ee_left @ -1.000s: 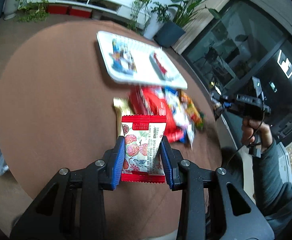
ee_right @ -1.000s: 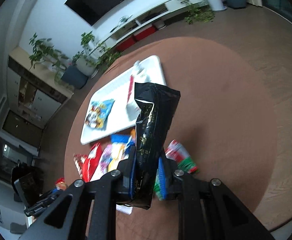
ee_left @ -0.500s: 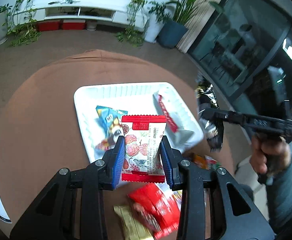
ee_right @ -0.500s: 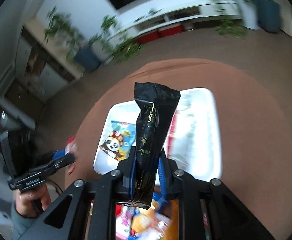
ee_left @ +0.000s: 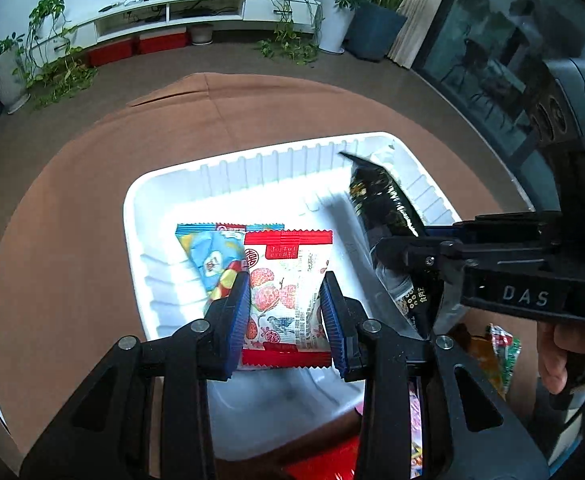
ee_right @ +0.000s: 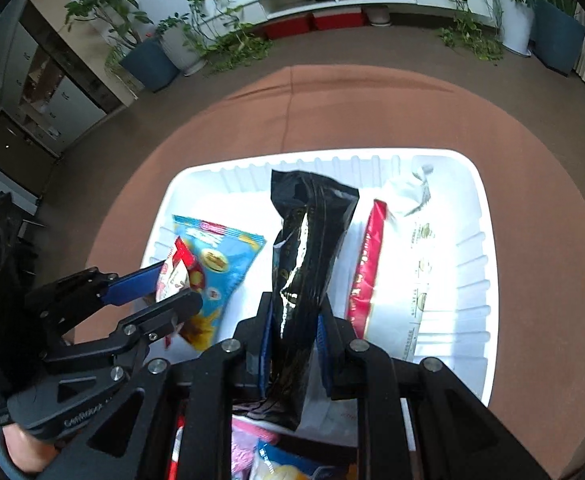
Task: Organize snacks
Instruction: 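Carry both packets over the tray and open both grippers to release them, then withdraw both grippers from the tray toward the remaining snacks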
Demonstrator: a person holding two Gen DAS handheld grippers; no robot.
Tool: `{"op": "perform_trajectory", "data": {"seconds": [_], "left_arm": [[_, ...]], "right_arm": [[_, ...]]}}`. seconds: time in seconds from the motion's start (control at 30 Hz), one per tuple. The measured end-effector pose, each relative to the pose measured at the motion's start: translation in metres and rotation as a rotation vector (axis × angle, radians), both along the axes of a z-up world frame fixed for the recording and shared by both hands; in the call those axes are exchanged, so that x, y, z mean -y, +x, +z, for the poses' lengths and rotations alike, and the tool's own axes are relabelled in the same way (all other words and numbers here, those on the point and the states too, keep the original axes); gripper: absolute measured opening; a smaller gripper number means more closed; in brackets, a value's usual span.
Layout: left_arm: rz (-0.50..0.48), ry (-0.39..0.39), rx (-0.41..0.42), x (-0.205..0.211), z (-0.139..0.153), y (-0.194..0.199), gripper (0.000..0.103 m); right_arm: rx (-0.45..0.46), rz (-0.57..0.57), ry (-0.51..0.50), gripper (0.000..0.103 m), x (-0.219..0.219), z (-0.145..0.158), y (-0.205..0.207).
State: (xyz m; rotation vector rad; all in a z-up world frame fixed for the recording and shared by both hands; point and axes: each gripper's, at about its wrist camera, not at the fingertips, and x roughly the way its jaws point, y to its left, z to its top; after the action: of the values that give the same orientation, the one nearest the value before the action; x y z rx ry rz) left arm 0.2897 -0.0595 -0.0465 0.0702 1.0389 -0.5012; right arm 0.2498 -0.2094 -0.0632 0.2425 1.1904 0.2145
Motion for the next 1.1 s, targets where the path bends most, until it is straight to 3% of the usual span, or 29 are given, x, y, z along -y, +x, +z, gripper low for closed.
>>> {"op": "perform_trajectory", "data": {"seconds": [0.23,0.33,0.4,0.6,0.73,0.8,0.87,0.93,1.1], "left_arm": [[0.006,0.022,0.015,0.008,-0.008,0.001,0.035],[0.007,0.025,0.016,0.006,-0.007,-0.007,0.041],[0.009,0.023,0.018,0.006,-0.005,-0.010,0.053],[0.029,0.009,0.033,-0.001,0.004,-0.016,0.065],[0.050,-0.031,0.075,-0.017,0.026,-0.033,0.082],[0.062,-0.047,0.108,-0.025,0.039,-0.046,0.098],[0.075,-0.054,0.140,-0.037,0.050,-0.065,0.103],[0.087,-0.056,0.159,-0.046,0.056,-0.081,0.103],[0.101,-0.068,0.187,-0.072,0.056,-0.127,0.103]], "right_arm": [[-0.012,0.002,0.002,0.023,-0.004,-0.010,0.005],[-0.018,0.000,0.001,0.024,-0.003,-0.014,0.004],[-0.015,-0.005,0.008,0.027,-0.002,-0.014,0.003],[0.033,-0.018,0.027,0.034,0.003,0.004,-0.006],[0.107,-0.046,0.071,0.068,0.013,0.030,-0.023],[0.161,-0.064,0.098,0.076,0.020,0.045,-0.038],[0.217,-0.073,0.125,0.086,0.027,0.060,-0.057],[0.268,-0.082,0.134,0.093,0.034,0.071,-0.078],[0.329,-0.117,0.180,0.095,0.052,0.075,-0.144]]}}
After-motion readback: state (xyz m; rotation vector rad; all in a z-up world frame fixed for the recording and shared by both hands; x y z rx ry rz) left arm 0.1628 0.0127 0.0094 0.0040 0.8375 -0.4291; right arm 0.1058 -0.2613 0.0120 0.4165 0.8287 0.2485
